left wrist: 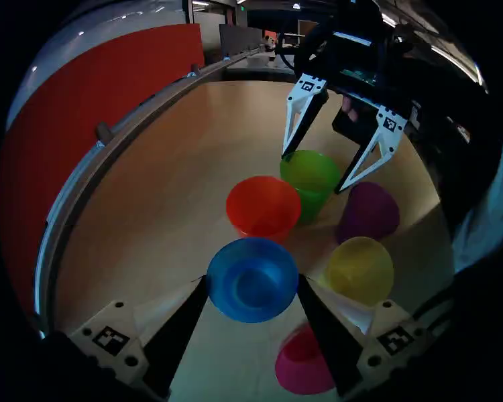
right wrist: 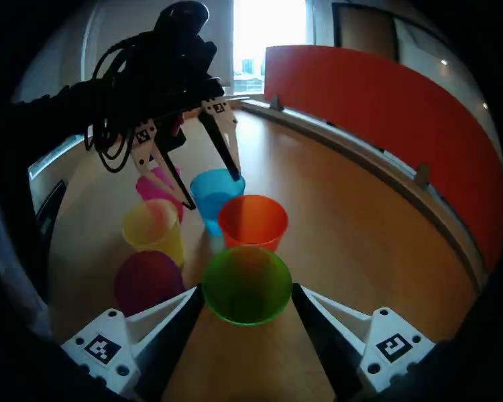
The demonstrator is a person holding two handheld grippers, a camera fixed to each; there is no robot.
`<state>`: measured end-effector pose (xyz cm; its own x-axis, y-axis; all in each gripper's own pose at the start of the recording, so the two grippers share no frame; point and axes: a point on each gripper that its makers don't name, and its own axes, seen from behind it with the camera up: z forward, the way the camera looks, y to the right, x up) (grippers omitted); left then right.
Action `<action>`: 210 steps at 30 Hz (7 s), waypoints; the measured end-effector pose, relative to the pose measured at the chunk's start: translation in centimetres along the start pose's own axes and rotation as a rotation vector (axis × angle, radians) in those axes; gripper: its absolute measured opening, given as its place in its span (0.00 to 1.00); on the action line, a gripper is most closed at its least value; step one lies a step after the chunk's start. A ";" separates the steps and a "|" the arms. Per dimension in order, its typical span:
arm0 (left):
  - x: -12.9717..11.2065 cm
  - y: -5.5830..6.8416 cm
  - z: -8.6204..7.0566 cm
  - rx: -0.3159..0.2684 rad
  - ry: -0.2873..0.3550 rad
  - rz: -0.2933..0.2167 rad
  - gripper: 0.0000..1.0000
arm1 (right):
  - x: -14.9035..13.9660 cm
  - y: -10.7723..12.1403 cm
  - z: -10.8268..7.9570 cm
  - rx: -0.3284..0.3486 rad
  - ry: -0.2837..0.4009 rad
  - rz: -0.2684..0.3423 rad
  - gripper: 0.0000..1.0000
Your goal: Pour water
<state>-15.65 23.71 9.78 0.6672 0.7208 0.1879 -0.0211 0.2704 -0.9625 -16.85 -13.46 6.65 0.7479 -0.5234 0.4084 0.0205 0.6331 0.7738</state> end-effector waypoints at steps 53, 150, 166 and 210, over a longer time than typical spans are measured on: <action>0.1 0.1 0.0 0.021 0.018 -0.030 0.89 | 1.0 0.1 -0.2 -0.011 0.049 0.026 0.91; 7.5 0.0 -19.2 0.449 0.590 -0.221 0.89 | 17.5 -3.9 -9.7 -0.103 0.550 0.021 0.94; 7.9 0.5 -20.8 0.474 0.682 -0.234 0.88 | 18.5 -4.5 -9.3 -0.085 0.582 0.024 0.94; 9.0 0.9 -25.0 0.611 0.689 -0.024 0.88 | 18.7 -9.1 -6.2 0.032 0.571 -0.015 0.92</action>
<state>8.94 14.44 5.74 0.9644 0.2242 -0.1402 -0.2603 0.7116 -0.6526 1.09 -25.46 4.25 0.9878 -0.1350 0.0780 0.0200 0.6058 0.7954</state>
